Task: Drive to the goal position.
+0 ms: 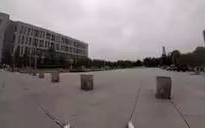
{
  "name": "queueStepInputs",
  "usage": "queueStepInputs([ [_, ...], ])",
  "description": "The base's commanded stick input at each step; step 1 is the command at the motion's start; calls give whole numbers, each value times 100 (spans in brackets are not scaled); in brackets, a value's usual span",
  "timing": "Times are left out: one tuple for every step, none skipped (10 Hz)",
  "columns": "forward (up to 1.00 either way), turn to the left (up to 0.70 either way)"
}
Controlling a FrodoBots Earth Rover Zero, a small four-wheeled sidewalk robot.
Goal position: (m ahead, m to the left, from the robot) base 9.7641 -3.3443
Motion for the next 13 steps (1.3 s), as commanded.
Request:
queueStepInputs([
  [70, -14],
  [70, -14],
  [70, -14],
  [70, -14],
  [70, -14],
  [70, -14],
  [70, -14],
  [70, -14],
  [70, -14],
  [70, -9],
  [70, 0],
  [70, 0],
  [70, 0],
])
